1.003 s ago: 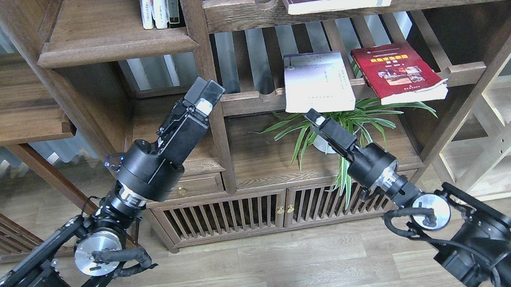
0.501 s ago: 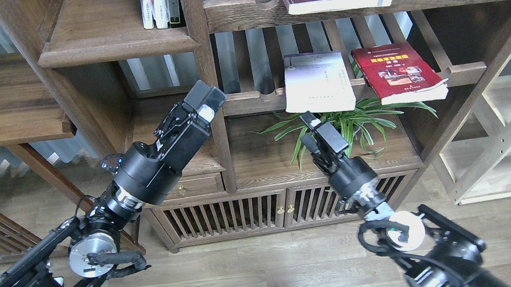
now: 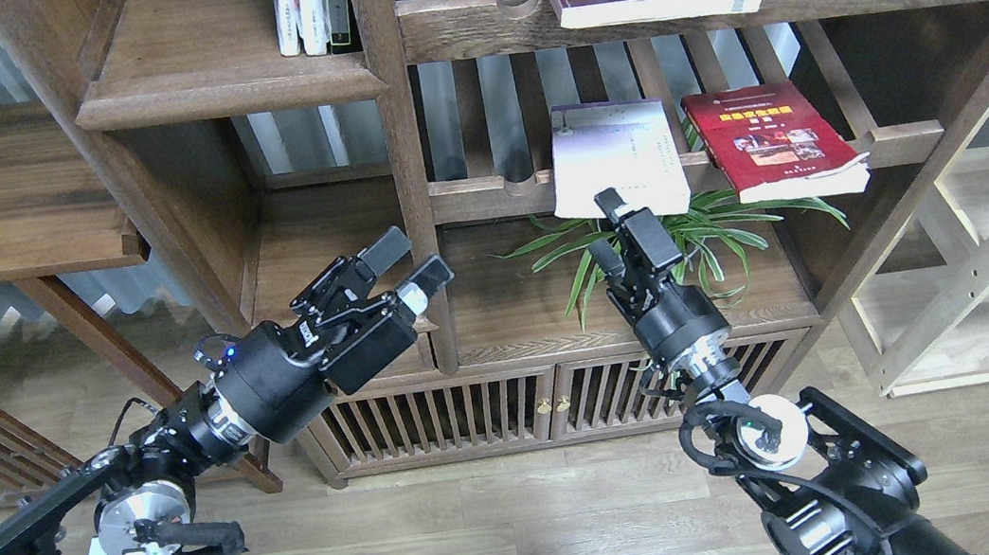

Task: Organize books on shelf
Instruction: 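Grasp the top edge of the white book with the right gripper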

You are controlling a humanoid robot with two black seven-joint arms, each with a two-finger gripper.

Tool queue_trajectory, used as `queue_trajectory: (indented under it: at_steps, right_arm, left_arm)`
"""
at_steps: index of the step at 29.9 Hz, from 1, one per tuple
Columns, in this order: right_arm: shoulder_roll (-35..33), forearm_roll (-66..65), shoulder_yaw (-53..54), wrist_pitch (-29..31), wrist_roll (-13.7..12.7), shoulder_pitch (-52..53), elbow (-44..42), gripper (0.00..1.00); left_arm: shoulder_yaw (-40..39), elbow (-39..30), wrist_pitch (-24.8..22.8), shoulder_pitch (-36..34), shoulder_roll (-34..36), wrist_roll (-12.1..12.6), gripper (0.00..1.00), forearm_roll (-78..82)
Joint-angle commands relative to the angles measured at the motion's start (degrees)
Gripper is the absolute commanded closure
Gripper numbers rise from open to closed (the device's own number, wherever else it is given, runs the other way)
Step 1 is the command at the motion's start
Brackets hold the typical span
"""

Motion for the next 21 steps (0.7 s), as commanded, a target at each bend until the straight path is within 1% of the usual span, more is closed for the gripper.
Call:
queue_trajectory:
  at_steps: [1, 4, 11, 17, 21]
  right_arm:
    - [0.0, 0.1, 1.4, -2.6, 0.0, 1.1, -1.7, 0.00]
    - [0.0, 0.6, 1.7, -4.4, 0.1, 1.8, -3.5, 0.00]
    - [0.0, 4.6, 2.1, -4.7, 0.4, 5.7, -9.4, 0.01]
    - [0.0, 5.0, 2.2, -4.9, 0.6, 8.0, -11.4, 0.01]
    - [0.0, 5.1, 1.6, -6.1, 0.5, 8.3, -11.6, 0.01]
  left_arm:
    - [-0.5, 0.0, 0.0, 0.0, 0.1, 0.5, 0.01, -0.1]
    - [-0.8, 0.0, 0.0, 0.0, 0.1, 0.4, 0.01, -0.1]
    - [-0.8, 0.0, 0.0, 0.0, 0.1, 0.4, 0.01, -0.1]
    - [-0.9, 0.0, 0.0, 0.1, 0.1, 0.4, 0.01, -0.1]
    - [-0.9, 0.0, 0.0, 0.1, 0.1, 0.3, 0.01, -0.1]
